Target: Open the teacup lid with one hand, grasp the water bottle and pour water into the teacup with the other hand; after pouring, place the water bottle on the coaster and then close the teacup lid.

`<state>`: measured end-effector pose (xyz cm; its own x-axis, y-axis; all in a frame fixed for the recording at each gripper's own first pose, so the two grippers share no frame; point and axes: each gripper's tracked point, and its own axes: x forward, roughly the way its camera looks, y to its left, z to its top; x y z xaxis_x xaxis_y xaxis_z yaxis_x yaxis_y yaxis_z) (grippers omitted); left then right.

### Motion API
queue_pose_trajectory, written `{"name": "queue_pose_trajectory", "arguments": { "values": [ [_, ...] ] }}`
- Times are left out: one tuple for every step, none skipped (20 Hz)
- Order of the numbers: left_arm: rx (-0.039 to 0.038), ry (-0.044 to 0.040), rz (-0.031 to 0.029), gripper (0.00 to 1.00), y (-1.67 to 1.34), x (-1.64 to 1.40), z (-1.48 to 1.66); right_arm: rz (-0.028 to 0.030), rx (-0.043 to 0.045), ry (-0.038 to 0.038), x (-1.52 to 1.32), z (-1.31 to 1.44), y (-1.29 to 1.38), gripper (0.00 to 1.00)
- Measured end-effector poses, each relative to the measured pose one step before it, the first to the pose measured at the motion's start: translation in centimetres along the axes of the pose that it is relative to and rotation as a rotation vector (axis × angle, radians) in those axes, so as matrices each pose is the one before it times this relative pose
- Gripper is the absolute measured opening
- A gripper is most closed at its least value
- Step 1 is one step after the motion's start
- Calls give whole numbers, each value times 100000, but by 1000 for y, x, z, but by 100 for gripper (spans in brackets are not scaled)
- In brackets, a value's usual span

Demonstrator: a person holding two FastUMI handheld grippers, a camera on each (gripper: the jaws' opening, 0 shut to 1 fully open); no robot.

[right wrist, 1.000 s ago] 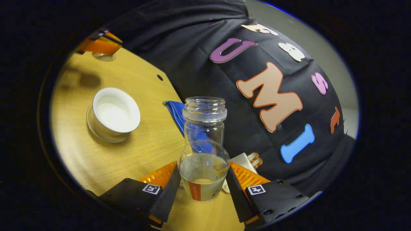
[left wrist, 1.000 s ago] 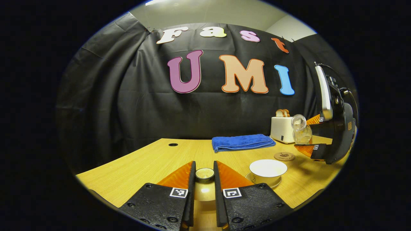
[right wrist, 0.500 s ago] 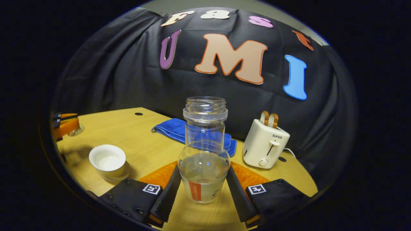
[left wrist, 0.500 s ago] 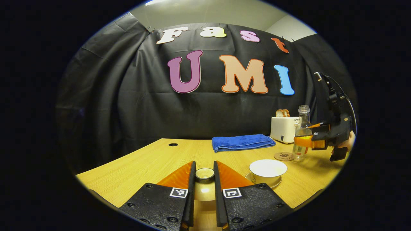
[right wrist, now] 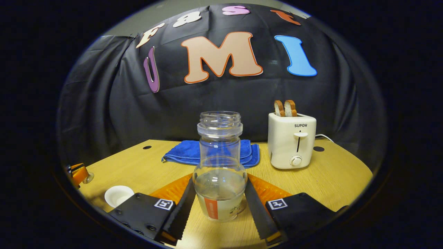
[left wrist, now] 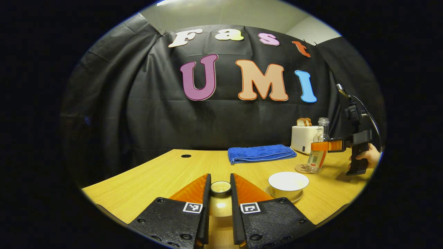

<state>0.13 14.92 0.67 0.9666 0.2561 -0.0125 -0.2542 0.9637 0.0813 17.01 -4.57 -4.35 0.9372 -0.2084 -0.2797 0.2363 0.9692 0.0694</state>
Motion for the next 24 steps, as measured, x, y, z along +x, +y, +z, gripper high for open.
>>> {"name": "queue_pose_trajectory", "arguments": {
  "values": [
    [27,110,6,25,-34,-118,-85,-532,325,-55,240,-6,-71,84],
    [-53,6,9,25,-5,59,-12,77,-93,333,258,-34,84,83],
    [-11,24,-15,25,2,9,65,-605,-274,-888,164,121,-181,82],
    [10,59,-3,25,-32,52,-72,-422,-603,-643,247,109,15,82],
    [-22,-62,-5,25,18,-16,54,-407,-1365,-934,221,193,154,82],
    [6,62,9,25,-11,-23,1,-451,-1790,-912,269,303,67,82],
    [-18,-19,-8,25,12,-3,-2,-431,-1807,-826,268,-25,59,83],
    [-29,34,5,25,3,19,-51,-85,-1216,-396,205,192,155,81],
    [0,9,5,25,-8,16,20,-187,-845,-522,101,64,216,81],
    [-24,-16,13,25,-18,-14,42,-155,-485,-157,351,46,106,81],
    [-8,-36,-1,25,14,12,0,-193,-302,37,178,-96,115,81],
    [2,65,3,25,-22,13,-100,-332,-15,277,210,-101,10,80],
    [-35,-38,-3,25,21,7,37,-39,177,784,169,-330,76,81],
    [29,57,13,25,40,28,4,-99,127,740,181,-240,-18,80],
    [-9,-4,-76,25,-15,18,25,-137,-91,-526,7,64,-134,80],
    [3,-107,19,25,-48,58,17,-484,-126,121,6,-5,-101,80],
    [49,119,30,25,42,-15,-17,133,-225,93,-20,-45,109,82],
    [-18,-148,11,25,-21,-21,-51,-119,-493,43,25,20,15,80],
    [8,11,46,25,42,7,-11,-274,-540,624,-50,-237,-23,82],
    [17,3,13,25,6,-42,-20,783,-493,685,-103,-213,149,85],
    [-5,-45,5,25,25,-43,67,173,-27,683,-122,-217,147,85],
    [16,64,12,25,-7,63,-5,317,502,148,39,-166,4,86],
    [-20,-33,7,25,-2,-39,-25,307,769,-146,-203,3,21,87],
    [-18,53,-11,25,15,33,-16,216,555,-296,-109,152,-27,88]
  ]
}}
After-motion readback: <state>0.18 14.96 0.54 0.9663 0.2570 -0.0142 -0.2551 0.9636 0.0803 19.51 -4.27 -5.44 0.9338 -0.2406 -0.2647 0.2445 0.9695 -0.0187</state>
